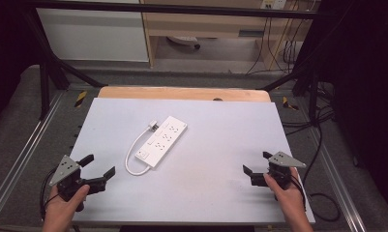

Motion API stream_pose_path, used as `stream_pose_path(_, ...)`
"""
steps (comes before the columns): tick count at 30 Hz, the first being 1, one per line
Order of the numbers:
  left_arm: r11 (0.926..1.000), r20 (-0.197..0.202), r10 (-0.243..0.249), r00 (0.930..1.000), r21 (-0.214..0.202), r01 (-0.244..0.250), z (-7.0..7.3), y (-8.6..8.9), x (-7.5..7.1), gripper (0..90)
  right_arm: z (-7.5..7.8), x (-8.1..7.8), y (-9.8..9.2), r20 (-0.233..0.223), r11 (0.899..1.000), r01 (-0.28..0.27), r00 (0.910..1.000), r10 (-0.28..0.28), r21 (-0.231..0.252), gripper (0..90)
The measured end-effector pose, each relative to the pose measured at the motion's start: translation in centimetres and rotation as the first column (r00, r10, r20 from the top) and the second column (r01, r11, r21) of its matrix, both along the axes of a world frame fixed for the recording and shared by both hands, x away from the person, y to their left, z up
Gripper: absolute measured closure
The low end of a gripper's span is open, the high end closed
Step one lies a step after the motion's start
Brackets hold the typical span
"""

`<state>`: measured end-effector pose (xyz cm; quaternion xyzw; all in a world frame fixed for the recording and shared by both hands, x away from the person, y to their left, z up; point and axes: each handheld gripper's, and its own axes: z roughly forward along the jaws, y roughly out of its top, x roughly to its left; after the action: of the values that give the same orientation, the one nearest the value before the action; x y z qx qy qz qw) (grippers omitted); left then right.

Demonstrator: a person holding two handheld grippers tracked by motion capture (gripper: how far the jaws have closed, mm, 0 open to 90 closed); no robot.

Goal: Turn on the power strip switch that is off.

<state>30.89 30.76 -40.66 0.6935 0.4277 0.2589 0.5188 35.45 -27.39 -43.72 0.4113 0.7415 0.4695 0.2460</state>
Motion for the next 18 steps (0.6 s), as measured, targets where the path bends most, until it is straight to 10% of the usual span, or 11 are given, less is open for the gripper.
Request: stream_pose_path(18,0.9996,0.033,0.022,0.9992,-0.018,-0.022,0.71,0.31,-0.42,7.0,0.46,-0.51,0.91,0.020,1.000,-0.022,0.9996,0.022,-0.006,3.3)
